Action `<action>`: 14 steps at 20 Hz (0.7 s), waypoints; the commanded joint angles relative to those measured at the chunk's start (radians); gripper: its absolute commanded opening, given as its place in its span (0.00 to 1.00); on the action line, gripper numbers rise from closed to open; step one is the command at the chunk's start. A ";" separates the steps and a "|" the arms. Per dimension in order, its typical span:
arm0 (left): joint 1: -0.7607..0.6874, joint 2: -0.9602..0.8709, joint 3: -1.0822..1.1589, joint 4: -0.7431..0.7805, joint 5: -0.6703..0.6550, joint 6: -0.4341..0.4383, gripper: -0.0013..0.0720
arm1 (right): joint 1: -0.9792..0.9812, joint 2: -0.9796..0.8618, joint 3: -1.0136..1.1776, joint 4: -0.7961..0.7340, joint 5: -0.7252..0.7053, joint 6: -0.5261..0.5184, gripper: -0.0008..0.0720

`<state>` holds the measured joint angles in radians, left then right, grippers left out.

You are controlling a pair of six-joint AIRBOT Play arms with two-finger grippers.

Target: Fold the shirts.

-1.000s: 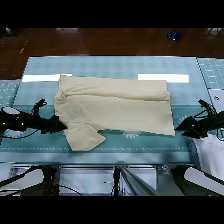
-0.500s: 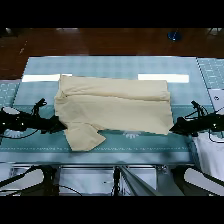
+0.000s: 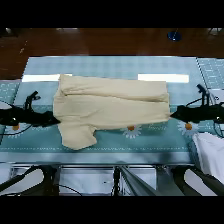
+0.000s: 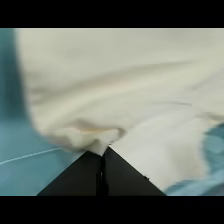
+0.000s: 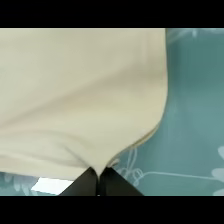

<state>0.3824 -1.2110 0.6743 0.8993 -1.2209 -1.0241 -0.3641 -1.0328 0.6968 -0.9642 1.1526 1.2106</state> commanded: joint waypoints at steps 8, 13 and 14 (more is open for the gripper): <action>-0.039 0.105 0.214 -0.318 0.178 0.044 0.06 | 0.079 -0.014 0.252 0.065 -0.207 -0.020 0.03; -0.101 -0.080 0.339 -0.318 0.193 0.045 0.06 | 0.182 -0.190 0.282 0.066 -0.370 -0.019 0.03; -0.105 -0.120 0.388 -0.318 0.193 0.045 0.06 | 0.187 -0.213 0.288 0.065 -0.396 -0.019 0.03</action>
<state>0.3027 -1.2373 0.9718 0.6025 -1.0565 -0.9825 -0.2165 -1.1664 0.9661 -0.9012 0.8642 1.1900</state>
